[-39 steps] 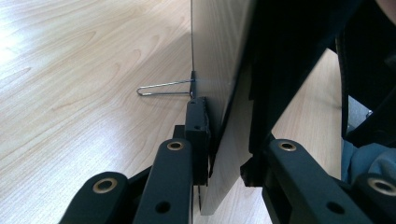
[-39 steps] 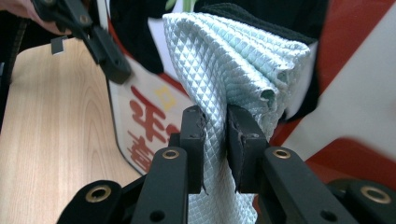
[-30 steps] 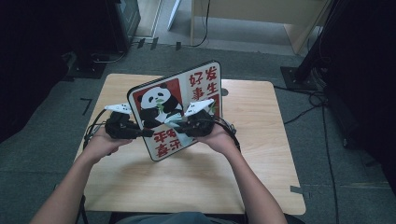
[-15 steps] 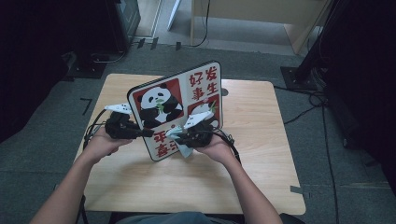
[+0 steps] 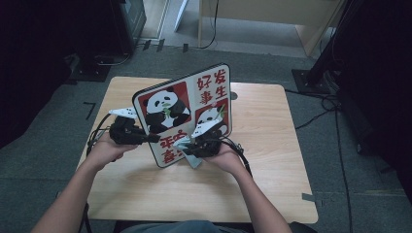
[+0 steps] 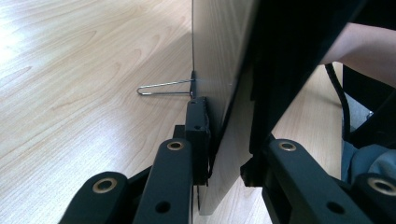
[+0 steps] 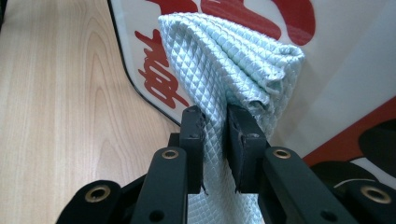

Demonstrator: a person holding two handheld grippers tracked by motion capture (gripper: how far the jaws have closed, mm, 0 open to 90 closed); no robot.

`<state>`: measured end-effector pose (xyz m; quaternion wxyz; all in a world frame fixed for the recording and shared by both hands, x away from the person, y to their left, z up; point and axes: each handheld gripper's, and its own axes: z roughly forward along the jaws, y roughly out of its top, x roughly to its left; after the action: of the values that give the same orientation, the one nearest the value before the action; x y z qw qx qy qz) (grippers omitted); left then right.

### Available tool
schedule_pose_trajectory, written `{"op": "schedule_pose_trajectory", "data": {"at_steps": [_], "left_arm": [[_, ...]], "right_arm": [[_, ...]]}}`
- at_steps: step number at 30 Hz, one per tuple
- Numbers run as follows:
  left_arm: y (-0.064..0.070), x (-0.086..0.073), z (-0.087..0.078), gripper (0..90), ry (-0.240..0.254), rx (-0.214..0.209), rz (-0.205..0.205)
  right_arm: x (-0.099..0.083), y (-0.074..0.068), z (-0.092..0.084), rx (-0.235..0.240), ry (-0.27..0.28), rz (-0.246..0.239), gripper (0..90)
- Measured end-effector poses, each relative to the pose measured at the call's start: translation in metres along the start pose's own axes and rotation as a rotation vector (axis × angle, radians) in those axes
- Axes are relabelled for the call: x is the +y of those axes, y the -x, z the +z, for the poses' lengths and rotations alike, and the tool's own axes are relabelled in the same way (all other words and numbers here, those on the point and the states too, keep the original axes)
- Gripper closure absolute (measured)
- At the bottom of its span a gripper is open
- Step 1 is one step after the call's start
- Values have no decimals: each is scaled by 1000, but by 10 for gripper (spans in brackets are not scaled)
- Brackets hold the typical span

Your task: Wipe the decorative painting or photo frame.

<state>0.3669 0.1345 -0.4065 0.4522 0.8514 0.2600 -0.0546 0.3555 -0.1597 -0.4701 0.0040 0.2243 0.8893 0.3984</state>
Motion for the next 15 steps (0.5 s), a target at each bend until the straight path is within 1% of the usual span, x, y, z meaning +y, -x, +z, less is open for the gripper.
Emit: {"op": "schedule_pose_trajectory", "data": {"at_steps": [3, 5, 8, 9, 11, 15], "left_arm": [[0, 0, 0, 778, 0, -2, -1], [-1, 0, 0, 775, -2, -6, -6], [-1, 0, 0, 775, -2, -6, -7], [-1, 0, 0, 775, -3, -6, -7], [0, 0, 0, 775, -2, -5, -8], [0, 0, 0, 775, -2, -4, -6]], "right_arm": [[2, 1, -2, 14, -5, 21, 772], [3, 0, -5, 10, 17, 10, 773], [8, 0, -13, 9, 54, 14, 773], [11, -1, -16, 8, 55, 15, 773], [20, -2, -23, -1, 69, 2, 774], [44, -5, -42, -17, 114, -25, 774]]}}
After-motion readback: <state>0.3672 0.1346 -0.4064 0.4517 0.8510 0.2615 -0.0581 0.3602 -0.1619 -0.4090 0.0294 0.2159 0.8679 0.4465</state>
